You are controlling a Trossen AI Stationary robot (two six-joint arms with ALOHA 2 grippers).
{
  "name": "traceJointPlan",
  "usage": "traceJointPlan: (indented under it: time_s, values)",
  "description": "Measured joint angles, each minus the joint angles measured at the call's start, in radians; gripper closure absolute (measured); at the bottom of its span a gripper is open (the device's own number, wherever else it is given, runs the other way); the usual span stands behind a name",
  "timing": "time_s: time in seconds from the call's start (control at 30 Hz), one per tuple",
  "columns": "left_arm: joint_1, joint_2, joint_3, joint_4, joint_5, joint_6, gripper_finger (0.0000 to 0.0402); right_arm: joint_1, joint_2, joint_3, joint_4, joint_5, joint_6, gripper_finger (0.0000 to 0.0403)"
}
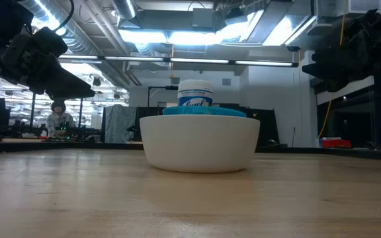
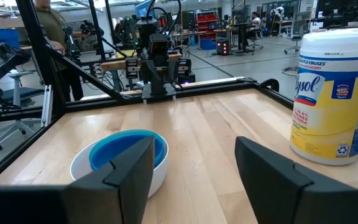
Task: Nest bowls inside each other
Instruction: Return to Home Position
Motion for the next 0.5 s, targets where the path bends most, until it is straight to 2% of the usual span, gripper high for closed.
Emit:
traceJointPlan:
  time_s: [0.3,0.5]
  values:
    - [0.000,0.000,0.000,0.000,0.000,0.000,0.0256,0.000,0.000,0.000,0.000,0.000,0.000,0.0169]
    - [0.000,0.000,0.000,0.000,0.000,0.000,0.0256,0.000,0.000,0.000,0.000,0.000,0.000,0.0179]
